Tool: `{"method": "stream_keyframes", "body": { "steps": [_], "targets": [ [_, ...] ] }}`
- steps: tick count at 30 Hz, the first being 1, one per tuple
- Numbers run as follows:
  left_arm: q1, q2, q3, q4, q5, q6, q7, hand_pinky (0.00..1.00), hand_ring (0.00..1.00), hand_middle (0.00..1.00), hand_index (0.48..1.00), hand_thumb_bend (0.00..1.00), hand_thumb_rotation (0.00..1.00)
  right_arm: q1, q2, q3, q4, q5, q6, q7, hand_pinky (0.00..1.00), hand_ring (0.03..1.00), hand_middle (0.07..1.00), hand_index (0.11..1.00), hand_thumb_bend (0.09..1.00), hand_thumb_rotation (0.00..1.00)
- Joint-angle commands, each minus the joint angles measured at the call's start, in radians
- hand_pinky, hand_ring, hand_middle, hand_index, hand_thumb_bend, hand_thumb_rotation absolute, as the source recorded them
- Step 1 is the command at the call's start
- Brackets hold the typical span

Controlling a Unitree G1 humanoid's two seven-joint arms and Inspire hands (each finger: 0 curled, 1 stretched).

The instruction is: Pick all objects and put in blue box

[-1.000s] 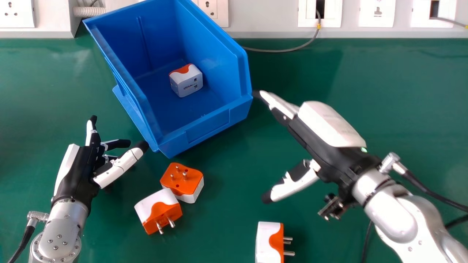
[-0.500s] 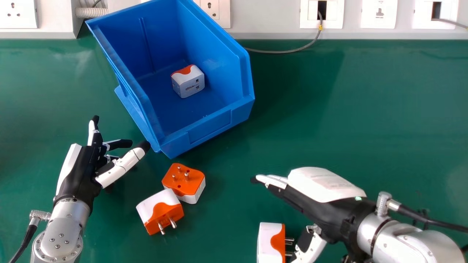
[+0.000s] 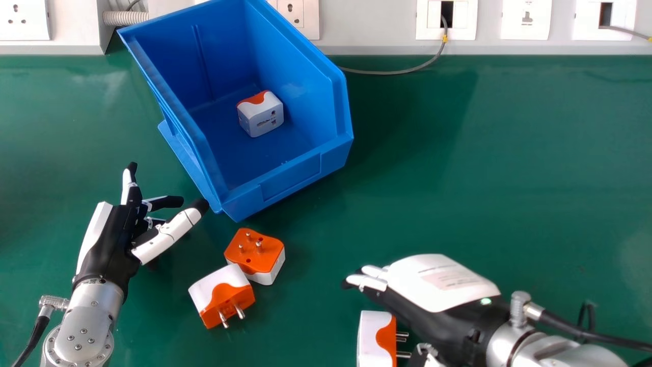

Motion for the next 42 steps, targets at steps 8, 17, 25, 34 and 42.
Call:
{"method": "stream_keyframes", "body": {
  "steps": [8, 17, 25, 34, 42],
  "targets": [
    [0.091, -0.034, -0.054, 0.017, 0.040, 0.102, -0.066, 0.55, 0.65, 0.78, 0.847, 0.76, 0.54, 0.005, 0.025, 0.028, 0.062, -0.002, -0.088, -0.091, 0.92, 0.935, 0.951, 0.903, 0.896, 0.26],
    [0.109, -0.026, -0.056, -0.026, 0.042, 0.124, -0.074, 0.55, 0.65, 0.78, 0.847, 0.77, 0.54, 0.030, 0.079, 0.063, 0.171, -0.053, -0.104, -0.194, 0.84, 0.911, 0.934, 0.891, 0.884, 0.23],
    [0.105, -0.022, -0.055, -0.029, 0.038, 0.136, -0.081, 0.55, 0.65, 0.78, 0.847, 0.76, 0.54, 0.039, 0.098, 0.091, 0.220, -0.079, -0.136, -0.261, 0.88, 0.937, 0.958, 0.917, 0.871, 0.18],
    [0.111, -0.022, -0.055, -0.041, 0.040, 0.142, -0.080, 0.55, 0.65, 0.79, 0.847, 0.77, 0.54, -0.005, 0.074, 0.069, 0.329, -0.040, -0.244, -0.382, 0.79, 0.900, 0.938, 0.879, 0.858, 0.09],
    [0.115, -0.024, -0.054, -0.051, 0.037, 0.148, -0.081, 0.55, 0.66, 0.79, 0.847, 0.77, 0.54, -0.012, 0.067, 0.038, 0.400, 0.001, -0.308, -0.491, 0.71, 0.844, 0.892, 0.823, 0.845, 0.05]
  ]
}}
